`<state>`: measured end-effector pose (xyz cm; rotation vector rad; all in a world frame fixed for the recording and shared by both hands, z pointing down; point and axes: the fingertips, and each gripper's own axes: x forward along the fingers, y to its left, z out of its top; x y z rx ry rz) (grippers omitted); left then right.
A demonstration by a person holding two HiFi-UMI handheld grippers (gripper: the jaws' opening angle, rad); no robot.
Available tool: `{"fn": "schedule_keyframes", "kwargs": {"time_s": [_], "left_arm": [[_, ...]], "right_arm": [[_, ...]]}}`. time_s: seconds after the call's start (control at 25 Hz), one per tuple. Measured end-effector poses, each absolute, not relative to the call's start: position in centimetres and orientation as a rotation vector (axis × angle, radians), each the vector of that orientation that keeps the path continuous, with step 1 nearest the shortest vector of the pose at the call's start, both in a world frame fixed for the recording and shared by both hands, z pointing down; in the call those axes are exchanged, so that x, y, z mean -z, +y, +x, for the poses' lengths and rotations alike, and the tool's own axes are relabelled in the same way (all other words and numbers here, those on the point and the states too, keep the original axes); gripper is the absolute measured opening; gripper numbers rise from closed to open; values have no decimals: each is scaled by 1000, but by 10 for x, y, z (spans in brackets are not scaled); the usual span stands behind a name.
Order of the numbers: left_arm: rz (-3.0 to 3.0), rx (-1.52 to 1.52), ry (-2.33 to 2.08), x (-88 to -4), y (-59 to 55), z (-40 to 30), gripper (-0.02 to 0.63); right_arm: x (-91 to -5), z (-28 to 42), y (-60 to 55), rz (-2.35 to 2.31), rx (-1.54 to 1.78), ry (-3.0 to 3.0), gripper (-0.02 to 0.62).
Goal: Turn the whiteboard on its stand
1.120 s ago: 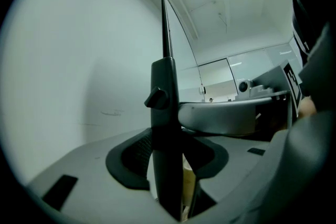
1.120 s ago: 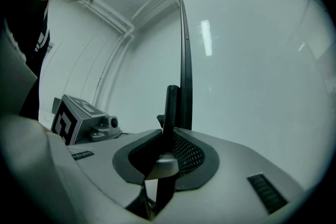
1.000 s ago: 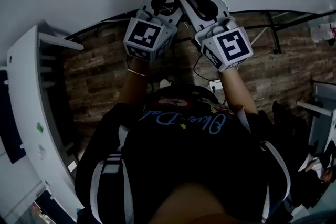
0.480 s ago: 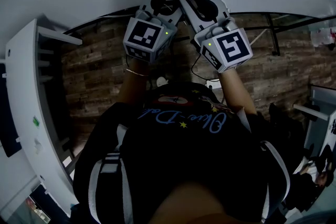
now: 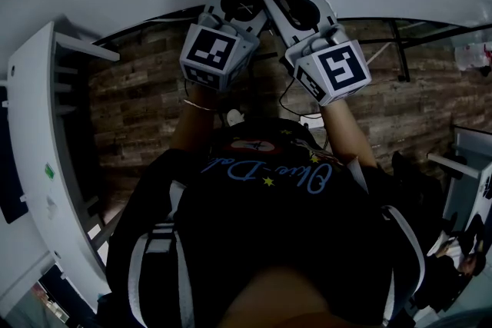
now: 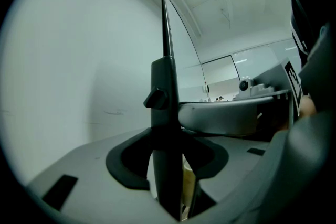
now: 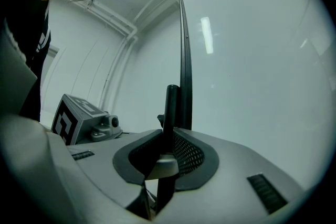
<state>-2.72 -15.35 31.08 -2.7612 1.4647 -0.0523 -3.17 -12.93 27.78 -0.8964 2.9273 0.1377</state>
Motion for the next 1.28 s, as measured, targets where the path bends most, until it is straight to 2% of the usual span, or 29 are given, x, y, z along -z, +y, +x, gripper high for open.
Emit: {"fn": "schedule_keyframes", "kwargs": {"time_s": [1.28], "left_arm": [[-2728,60,1521,-312,-126,-9,170]], "right_arm": [[-279,-13,-101,-843,-138,2939,60]]}}
